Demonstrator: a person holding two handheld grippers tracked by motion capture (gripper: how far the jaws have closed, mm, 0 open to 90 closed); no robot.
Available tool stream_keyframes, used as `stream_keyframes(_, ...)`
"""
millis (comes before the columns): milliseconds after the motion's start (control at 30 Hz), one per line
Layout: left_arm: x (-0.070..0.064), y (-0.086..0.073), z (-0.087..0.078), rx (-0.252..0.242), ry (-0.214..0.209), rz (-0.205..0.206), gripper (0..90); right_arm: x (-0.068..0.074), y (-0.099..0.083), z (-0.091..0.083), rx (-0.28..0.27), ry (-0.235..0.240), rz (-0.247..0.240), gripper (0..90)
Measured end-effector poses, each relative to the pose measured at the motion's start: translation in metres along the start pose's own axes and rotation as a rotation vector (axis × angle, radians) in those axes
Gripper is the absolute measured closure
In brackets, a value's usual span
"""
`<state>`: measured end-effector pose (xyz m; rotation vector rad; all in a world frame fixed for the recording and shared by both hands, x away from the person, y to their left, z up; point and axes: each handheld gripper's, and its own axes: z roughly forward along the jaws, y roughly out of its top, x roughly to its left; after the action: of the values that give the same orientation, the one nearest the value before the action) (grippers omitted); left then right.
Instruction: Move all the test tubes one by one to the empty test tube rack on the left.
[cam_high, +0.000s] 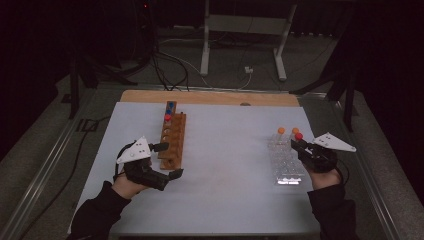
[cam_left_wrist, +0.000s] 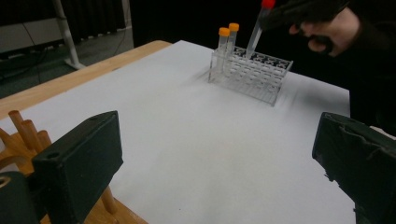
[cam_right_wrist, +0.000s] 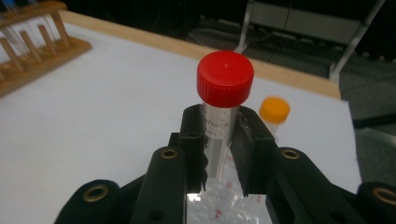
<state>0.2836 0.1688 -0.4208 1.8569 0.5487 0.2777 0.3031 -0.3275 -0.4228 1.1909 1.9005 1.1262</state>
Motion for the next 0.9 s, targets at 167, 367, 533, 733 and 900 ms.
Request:
stream_keyframes(167, -0.002, 0.002, 0.002, -0.003, -0.013, -0.003, 2.6, 0.016, 0.013, -0.011, -0.045, 0.046, -0.037, 74.6)
stream_keyframes(367, -0.005, 0.004, 0.003, -0.005, -0.03, 0.005, 2.6, 0.039, 0.018, -0.009, -0.048, 0.114, -0.087, 74.7)
stream_keyframes(533, -0.01, 0.006, 0.007, -0.005, -0.049, 0.007, 2.7, 0.069, 0.015, 0.003, -0.019, 0.23, -0.121, 74.6)
stream_keyframes(733, -0.016, 0.007, 0.012, 0.001, -0.079, 0.021, 2.8, 0.097, 0.011, 0.016, 0.019, 0.328, -0.162, 74.7)
stream_keyframes(900, -0.022, 0.007, 0.018, 0.008, -0.103, 0.023, 3.0, 0.126, 0.007, 0.026, 0.055, 0.423, -0.202, 74.6)
